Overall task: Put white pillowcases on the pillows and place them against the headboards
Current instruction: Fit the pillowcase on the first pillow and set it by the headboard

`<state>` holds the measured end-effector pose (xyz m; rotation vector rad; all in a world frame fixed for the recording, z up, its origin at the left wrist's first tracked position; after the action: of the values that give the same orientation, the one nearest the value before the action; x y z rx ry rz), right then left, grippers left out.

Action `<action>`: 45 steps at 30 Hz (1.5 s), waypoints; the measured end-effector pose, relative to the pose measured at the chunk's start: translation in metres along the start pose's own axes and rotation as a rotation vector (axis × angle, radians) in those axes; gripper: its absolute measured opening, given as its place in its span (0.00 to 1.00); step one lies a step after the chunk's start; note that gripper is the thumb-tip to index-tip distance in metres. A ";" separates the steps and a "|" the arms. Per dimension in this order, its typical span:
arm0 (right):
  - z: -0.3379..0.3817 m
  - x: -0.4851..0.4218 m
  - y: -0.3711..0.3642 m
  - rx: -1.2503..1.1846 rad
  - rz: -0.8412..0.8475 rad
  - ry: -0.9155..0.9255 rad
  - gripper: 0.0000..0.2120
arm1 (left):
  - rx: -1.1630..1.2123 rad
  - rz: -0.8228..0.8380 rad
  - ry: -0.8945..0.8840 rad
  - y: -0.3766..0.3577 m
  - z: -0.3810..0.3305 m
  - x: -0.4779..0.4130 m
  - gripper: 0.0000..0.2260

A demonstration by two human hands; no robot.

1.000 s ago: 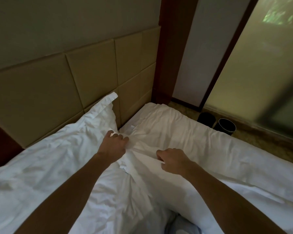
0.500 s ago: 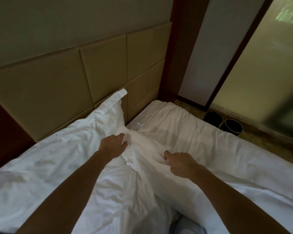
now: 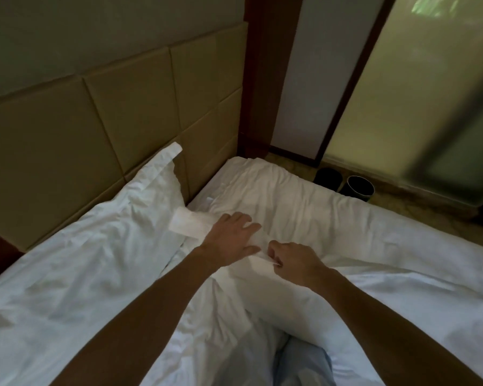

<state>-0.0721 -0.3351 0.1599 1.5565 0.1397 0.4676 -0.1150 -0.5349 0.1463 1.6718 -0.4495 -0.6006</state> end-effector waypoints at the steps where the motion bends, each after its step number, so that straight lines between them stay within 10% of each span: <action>1: -0.001 0.004 -0.001 -0.012 -0.013 -0.004 0.08 | 0.001 0.074 -0.031 -0.004 -0.010 -0.007 0.24; 15: -0.130 0.096 -0.025 0.335 0.040 -0.257 0.14 | -0.122 0.157 -0.139 -0.044 -0.031 -0.026 0.23; 24: -0.150 0.132 -0.049 0.247 -0.338 -0.306 0.11 | 0.140 0.477 -0.139 -0.041 -0.114 -0.089 0.33; 28: -0.157 0.133 -0.055 0.161 -0.436 -0.296 0.10 | -0.110 0.393 -0.283 -0.051 -0.154 -0.106 0.30; 31: -0.169 0.127 -0.060 0.162 -0.388 -0.274 0.11 | -0.230 0.231 -0.366 -0.062 -0.162 -0.105 0.10; 40: -0.256 0.139 -0.022 0.257 0.063 -0.330 0.13 | -0.260 0.126 -0.372 -0.060 -0.138 -0.121 0.16; 45: -0.263 0.160 -0.018 0.175 0.033 -0.369 0.05 | -0.118 0.104 -0.361 -0.070 -0.149 -0.124 0.13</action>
<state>-0.0221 -0.0307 0.1679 1.7922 -0.1336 0.1907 -0.1238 -0.3320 0.1136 1.4207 -0.7411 -0.8395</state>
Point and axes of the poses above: each hand's wrist, its own x-axis away from the middle knuckle, its own y-axis out of the back of the hand, z = x × y, the point moved 1 cm from there along -x, towards the middle knuckle, and after that the axes turned 6 degrees about x, right-handed, at the moved point
